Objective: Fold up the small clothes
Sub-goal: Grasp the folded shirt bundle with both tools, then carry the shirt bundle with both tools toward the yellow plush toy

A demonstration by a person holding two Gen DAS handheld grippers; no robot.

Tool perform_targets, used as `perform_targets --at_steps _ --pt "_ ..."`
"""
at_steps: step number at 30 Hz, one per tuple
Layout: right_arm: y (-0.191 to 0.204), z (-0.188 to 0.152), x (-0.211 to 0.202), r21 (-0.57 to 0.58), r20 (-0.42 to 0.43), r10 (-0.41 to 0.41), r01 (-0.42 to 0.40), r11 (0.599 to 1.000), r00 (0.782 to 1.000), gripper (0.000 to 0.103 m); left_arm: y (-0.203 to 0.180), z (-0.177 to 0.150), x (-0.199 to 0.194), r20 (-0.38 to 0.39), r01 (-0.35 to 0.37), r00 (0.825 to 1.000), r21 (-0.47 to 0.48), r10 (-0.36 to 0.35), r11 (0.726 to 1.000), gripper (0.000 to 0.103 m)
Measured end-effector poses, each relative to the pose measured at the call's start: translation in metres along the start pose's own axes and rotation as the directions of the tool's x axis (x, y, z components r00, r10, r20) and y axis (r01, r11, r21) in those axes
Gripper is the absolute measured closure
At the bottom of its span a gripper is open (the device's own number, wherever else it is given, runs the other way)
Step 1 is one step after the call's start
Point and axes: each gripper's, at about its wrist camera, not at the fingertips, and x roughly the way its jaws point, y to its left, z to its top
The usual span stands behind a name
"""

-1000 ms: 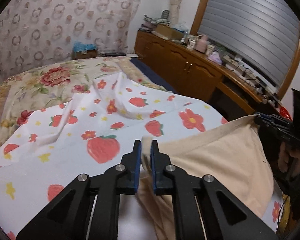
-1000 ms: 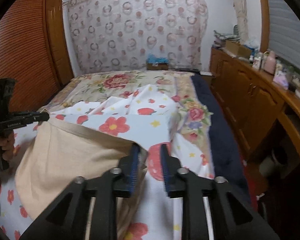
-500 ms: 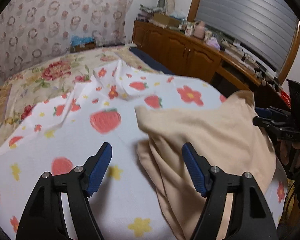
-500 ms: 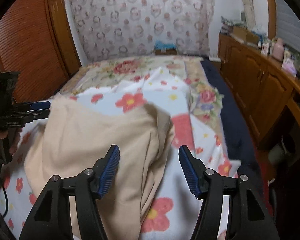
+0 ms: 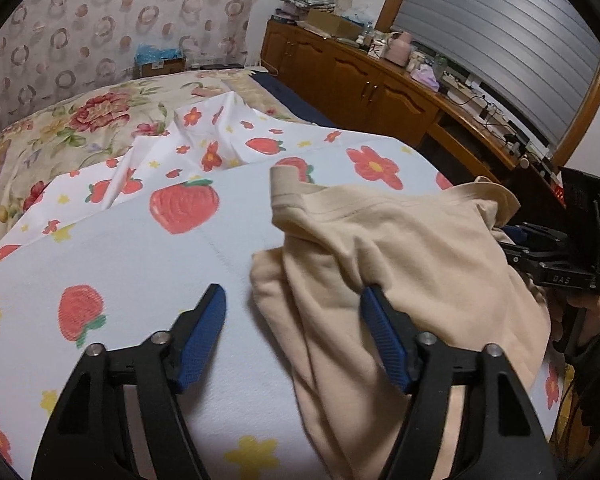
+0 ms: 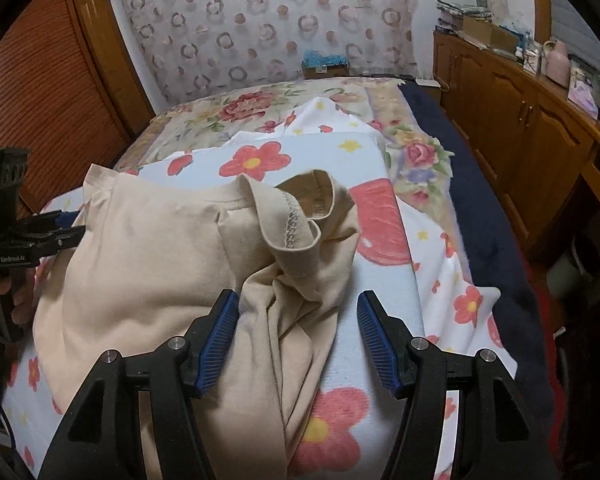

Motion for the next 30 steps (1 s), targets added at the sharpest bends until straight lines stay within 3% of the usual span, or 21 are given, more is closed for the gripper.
perform_targets --at_steps 6,7,8,10,12,17,21,26,30 --pt "0.009 -0.007 -0.001 -0.02 0.004 0.016 -0.016 1.0 1.0 0.042 -0.005 0.001 0.003 -0.007 0.067 0.998 -0.016 -0.067 0.998 0.059" --pt "0.012 -0.007 -0.001 -0.027 0.004 0.02 -0.02 0.999 1.0 0.046 -0.006 0.001 0.004 -0.009 0.075 0.997 -0.016 -0.076 0.997 0.068" --pt "0.012 -0.007 0.0 -0.036 0.006 0.041 -0.041 0.999 0.999 0.054 -0.007 0.001 0.004 -0.008 0.081 0.997 -0.016 -0.081 0.997 0.078" --pt "0.012 -0.006 0.003 -0.036 -0.002 0.099 -0.099 0.994 0.995 0.08 -0.012 0.0 0.002 -0.004 0.088 0.996 -0.01 -0.088 0.996 0.089" --pt "0.013 -0.006 0.004 -0.029 -0.015 0.181 -0.182 0.983 0.983 0.087 -0.018 0.0 -0.011 0.039 0.077 0.996 0.011 -0.078 0.997 0.091" --pt "0.033 0.005 -0.021 -0.133 0.051 0.214 -0.206 0.969 0.975 0.088 -0.015 -0.005 -0.068 0.167 0.08 0.983 -0.015 -0.077 0.997 0.091" --pt "0.066 0.028 -0.032 -0.228 0.088 0.262 -0.237 0.944 0.961 0.088 0.003 -0.021 -0.116 0.253 0.034 0.967 -0.052 -0.019 0.998 0.091" --pt "0.133 0.066 -0.013 -0.363 0.08 0.348 -0.298 0.883 0.934 0.088 0.048 -0.056 -0.176 0.327 -0.055 0.939 -0.15 0.102 0.987 0.091" --pt "0.202 0.096 0.026 -0.458 0.023 0.408 -0.353 0.816 0.913 0.089 0.091 -0.1 -0.215 0.341 -0.15 0.909 -0.266 0.239 0.952 0.091"
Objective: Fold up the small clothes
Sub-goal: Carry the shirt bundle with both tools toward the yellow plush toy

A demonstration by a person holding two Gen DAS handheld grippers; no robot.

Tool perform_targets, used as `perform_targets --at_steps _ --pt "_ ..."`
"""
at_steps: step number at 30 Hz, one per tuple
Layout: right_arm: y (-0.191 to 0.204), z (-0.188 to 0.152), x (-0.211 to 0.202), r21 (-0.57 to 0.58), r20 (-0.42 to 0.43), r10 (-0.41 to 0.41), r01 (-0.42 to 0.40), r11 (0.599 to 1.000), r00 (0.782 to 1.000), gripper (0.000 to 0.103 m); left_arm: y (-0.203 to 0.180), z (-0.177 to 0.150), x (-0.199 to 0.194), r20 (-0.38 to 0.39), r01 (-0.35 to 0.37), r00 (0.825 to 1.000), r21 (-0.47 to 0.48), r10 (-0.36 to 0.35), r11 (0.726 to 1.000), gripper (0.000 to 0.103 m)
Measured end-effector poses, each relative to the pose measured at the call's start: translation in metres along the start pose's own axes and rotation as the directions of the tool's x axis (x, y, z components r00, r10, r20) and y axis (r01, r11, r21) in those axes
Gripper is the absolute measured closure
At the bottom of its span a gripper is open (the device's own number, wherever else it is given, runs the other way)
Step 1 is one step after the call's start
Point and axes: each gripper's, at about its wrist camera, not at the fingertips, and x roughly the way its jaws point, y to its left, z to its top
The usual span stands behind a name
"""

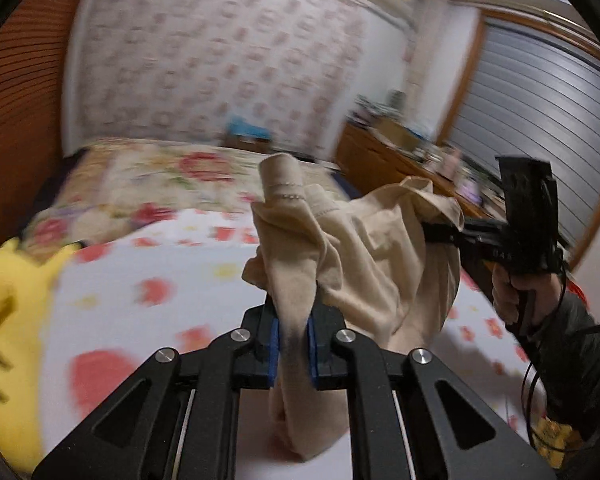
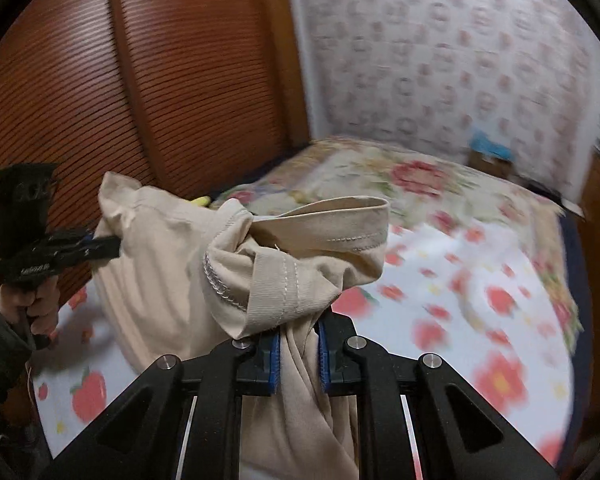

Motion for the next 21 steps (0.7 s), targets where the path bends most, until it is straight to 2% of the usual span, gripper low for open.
perform_targets --at_steps 3,9,14,17,21 --pt "0.03 0.035 0.061 -0.089 -0.052 0.06 -0.065 0.994 0.997 0.089 0.033 -0.017 -0.015 -0.012 -0.082 0.997 -0.045 0.081 0.996 0.091" --pt "0.094 0.094 0.167 -0.219 -0.129 0.091 -0.118 0.968 0.987 0.089 0.079 -0.047 -0.035 -0.026 -0.203 0.979 -0.104 0.201 0.974 0.091" --pt "0.144 0.134 0.231 -0.294 -0.164 0.127 -0.171 0.94 0.978 0.089 0.102 -0.053 -0.043 -0.004 -0.233 0.972 -0.184 0.237 0.955 0.091" --pt "0.149 0.147 0.258 -0.327 -0.176 0.144 -0.196 0.924 0.974 0.089 0.112 -0.06 -0.048 0.01 -0.253 0.965 -0.239 0.263 0.937 0.091" --pt "0.147 0.157 0.286 -0.299 -0.179 0.176 -0.224 0.928 0.968 0.088 0.121 -0.068 -0.048 -0.005 -0.306 0.949 -0.258 0.316 0.916 0.091"
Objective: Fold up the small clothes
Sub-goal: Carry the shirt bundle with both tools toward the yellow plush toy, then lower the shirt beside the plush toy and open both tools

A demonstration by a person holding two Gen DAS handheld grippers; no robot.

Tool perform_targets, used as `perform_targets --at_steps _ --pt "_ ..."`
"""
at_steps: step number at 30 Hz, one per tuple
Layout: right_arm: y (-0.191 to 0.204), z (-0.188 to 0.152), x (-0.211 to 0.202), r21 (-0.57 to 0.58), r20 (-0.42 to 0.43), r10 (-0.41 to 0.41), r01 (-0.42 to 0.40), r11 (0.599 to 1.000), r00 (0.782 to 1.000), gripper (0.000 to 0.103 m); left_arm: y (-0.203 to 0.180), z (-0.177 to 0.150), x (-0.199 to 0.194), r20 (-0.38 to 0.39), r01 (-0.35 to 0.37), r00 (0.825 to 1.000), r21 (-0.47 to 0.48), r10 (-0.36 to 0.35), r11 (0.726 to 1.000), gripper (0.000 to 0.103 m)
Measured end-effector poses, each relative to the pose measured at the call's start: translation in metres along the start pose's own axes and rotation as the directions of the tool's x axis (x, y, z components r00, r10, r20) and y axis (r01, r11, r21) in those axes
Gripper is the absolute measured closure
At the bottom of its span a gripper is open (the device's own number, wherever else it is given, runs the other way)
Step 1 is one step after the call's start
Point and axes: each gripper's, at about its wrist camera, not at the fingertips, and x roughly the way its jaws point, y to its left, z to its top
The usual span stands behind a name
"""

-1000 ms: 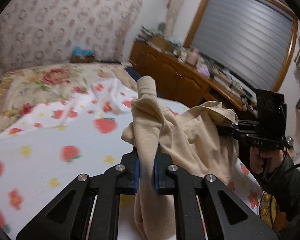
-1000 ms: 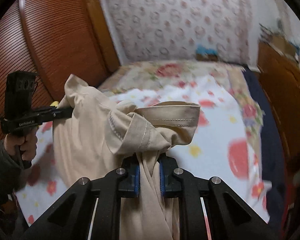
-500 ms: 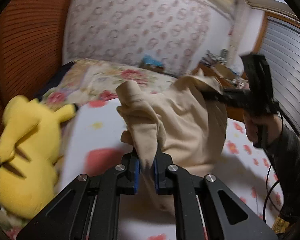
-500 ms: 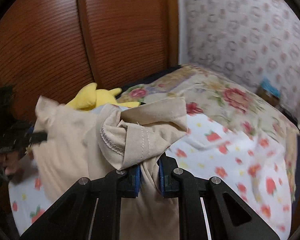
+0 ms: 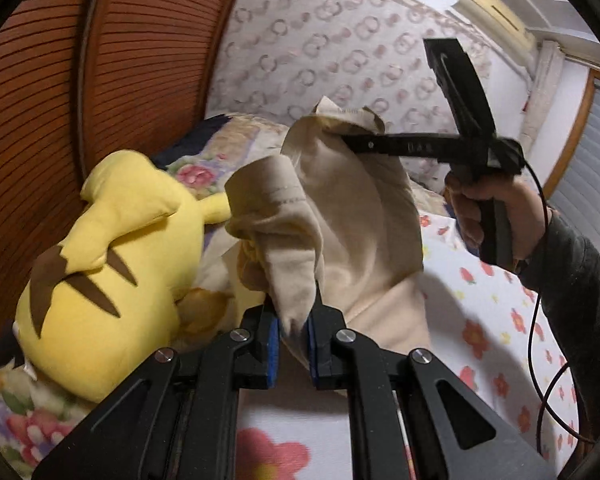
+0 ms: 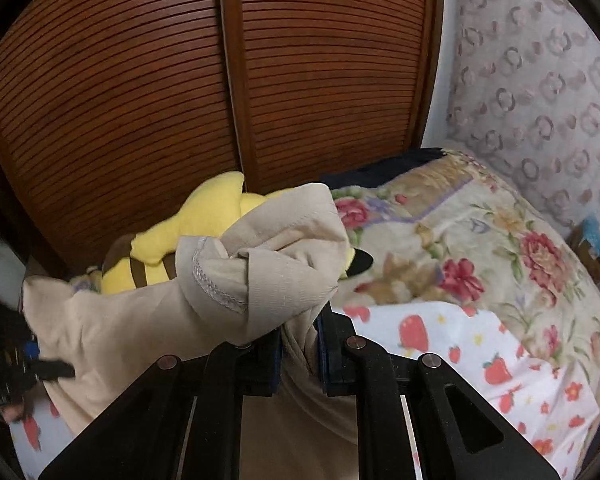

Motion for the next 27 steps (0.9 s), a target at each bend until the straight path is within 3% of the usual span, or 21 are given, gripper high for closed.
perform_targets --at_steps 1,5,9,11,13,15,17,18,23,27 --pt "-0.003 0.0 0.007 0.006 0.001 0.002 -0.002 1.0 1.0 0.087 0.002 -0.002 0.001 -0.017 -0.012 1.0 -0.002 0.012 1.0 0.091" --pt "-0.017 -0.006 0.01 0.085 0.01 -0.078 0.077 0.993 0.997 0.066 0.006 -0.008 0.008 -0.059 -0.028 0.998 0.004 0.028 1.0 0.09" --pt "-0.02 -0.016 0.006 0.117 0.074 -0.15 0.141 0.983 0.986 0.064 0.007 -0.01 0.002 -0.064 -0.039 0.997 0.009 0.039 0.999 0.084" --pt "-0.022 -0.023 0.001 0.139 0.094 -0.174 0.16 0.977 0.98 0.064 0.008 -0.011 -0.004 -0.06 -0.04 0.997 0.007 0.041 0.999 0.071" --pt "-0.022 -0.032 0.001 0.151 0.088 -0.141 0.127 0.98 0.986 0.064 0.011 -0.011 -0.008 -0.05 -0.047 0.998 -0.002 0.047 0.999 0.055" --pt "-0.019 -0.041 0.003 0.143 0.069 -0.135 0.124 0.982 0.988 0.064 0.014 -0.011 -0.011 -0.043 -0.057 0.997 0.0 0.057 0.998 0.046" --pt "-0.017 -0.053 0.004 0.147 0.044 -0.123 0.115 0.982 0.991 0.064 0.014 -0.01 -0.015 -0.031 -0.075 0.997 0.022 0.076 0.997 0.028" --pt "-0.016 -0.057 0.006 0.149 0.038 -0.119 0.112 0.982 0.992 0.064 0.013 -0.01 -0.016 -0.022 -0.092 0.995 0.036 0.093 0.995 0.025" --pt "-0.022 -0.074 0.031 0.215 -0.021 -0.118 0.12 0.969 0.993 0.064 -0.003 -0.011 -0.03 0.047 -0.122 0.992 0.128 0.117 0.984 0.021" --pt "-0.02 -0.079 0.019 0.252 0.002 -0.139 0.134 0.958 0.99 0.064 -0.019 -0.012 -0.033 0.054 -0.122 0.992 0.163 0.114 0.979 0.02"
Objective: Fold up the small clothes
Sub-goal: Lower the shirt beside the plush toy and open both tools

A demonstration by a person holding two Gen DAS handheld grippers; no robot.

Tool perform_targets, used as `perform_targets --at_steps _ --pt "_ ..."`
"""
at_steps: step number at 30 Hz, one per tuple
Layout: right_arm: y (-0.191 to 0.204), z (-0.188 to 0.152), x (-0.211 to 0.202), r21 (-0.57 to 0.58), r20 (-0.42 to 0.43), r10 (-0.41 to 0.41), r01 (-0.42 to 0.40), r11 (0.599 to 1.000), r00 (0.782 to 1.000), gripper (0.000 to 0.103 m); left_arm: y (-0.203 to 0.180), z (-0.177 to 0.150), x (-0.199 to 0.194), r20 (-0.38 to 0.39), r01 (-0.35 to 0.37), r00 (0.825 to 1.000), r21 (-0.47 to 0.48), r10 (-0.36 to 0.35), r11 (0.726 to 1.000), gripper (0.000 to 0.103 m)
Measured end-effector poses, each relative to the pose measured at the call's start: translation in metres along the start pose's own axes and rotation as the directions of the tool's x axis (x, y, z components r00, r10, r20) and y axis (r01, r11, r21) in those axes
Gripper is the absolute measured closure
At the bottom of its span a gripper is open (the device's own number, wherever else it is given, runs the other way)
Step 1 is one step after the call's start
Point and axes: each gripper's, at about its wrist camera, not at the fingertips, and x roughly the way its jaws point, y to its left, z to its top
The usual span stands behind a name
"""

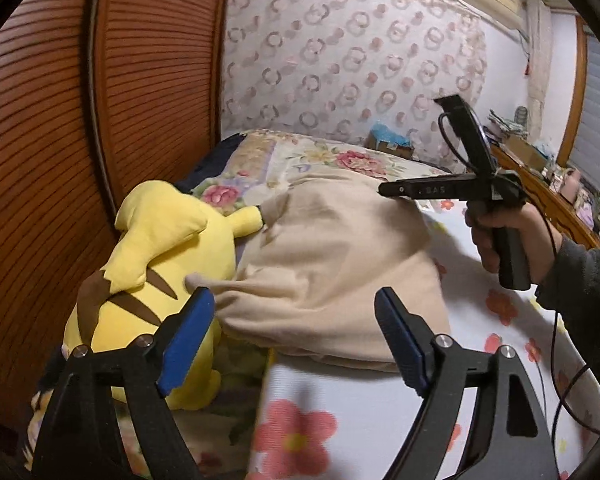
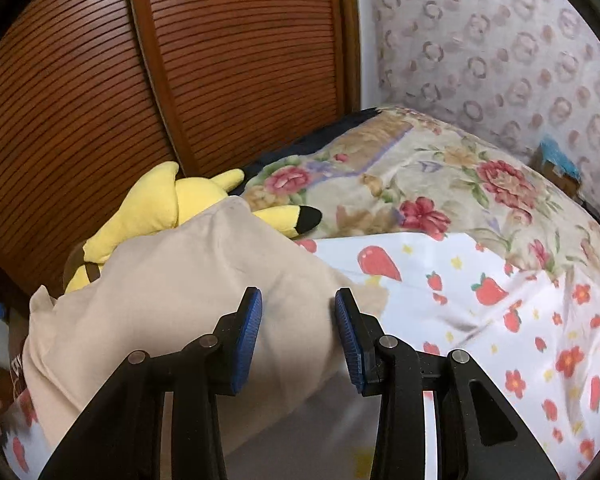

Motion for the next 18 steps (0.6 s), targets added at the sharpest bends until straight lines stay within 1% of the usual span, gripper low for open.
perform_targets --at_steps 3,6,9,12,14,18 --pt "0.002 -0.009 -0.031 0.021 0.031 -0.016 0.016 1.0 0.999 0.064 -0.015 0.002 -0.007 0.007 0.02 1.0 0.029 -0.02 0.999 0.02" --pt "0.008 -0.031 -0.076 0.029 0.066 -0.041 0.04 0.999 0.997 0.064 -0.033 0.005 -0.021 0.035 0.034 0.999 0.064 -0.036 0.997 0.02" --pt "0.014 -0.058 -0.121 0.062 0.114 -0.05 0.043 0.997 0.992 0.064 -0.051 0.005 -0.032 0.054 0.045 0.997 0.092 -0.05 0.995 0.02" --pt "0.02 -0.09 -0.165 0.103 0.155 -0.076 0.061 0.993 0.985 0.063 -0.073 0.004 -0.044 0.069 0.068 0.995 0.123 -0.076 0.99 0.02" --pt "0.026 -0.113 -0.19 0.126 0.173 -0.101 0.079 0.989 0.98 0.058 -0.085 0.002 -0.051 0.075 0.083 0.993 0.14 -0.094 0.987 0.02" --pt "0.037 -0.151 -0.231 0.159 0.185 -0.141 0.112 0.981 0.973 0.057 -0.112 -0.005 -0.063 0.07 0.117 0.989 0.18 -0.132 0.977 0.02"
